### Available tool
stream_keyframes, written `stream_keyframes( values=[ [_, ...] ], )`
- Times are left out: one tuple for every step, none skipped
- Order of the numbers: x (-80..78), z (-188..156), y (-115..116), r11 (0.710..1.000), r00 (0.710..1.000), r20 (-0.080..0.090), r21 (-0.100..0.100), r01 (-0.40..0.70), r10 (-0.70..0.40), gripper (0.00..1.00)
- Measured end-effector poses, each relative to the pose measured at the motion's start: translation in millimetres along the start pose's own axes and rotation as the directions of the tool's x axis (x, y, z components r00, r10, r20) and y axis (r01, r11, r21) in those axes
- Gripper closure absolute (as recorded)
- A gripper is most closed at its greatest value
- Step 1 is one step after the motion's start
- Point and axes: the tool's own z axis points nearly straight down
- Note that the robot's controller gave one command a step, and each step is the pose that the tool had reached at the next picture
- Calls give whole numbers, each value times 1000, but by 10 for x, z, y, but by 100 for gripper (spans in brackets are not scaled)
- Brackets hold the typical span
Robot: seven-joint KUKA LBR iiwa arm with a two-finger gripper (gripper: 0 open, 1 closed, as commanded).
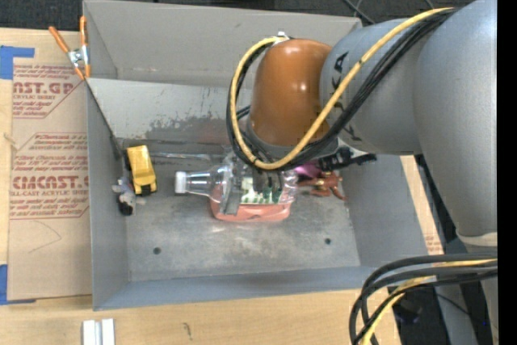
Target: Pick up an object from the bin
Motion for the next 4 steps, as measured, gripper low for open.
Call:
stream_keyframes(
  values=[
    [93,-248,-134,1000,1000,-25,7,10,-10,100],
    [133,-102,-82,1000,1000,-3,1,29,-29,100],
    [65,-280,-164,999,999,-26,7,32,-32,100],
    [25,-447,-172,999,999,-18,5,32,-32,100]
  ],
)
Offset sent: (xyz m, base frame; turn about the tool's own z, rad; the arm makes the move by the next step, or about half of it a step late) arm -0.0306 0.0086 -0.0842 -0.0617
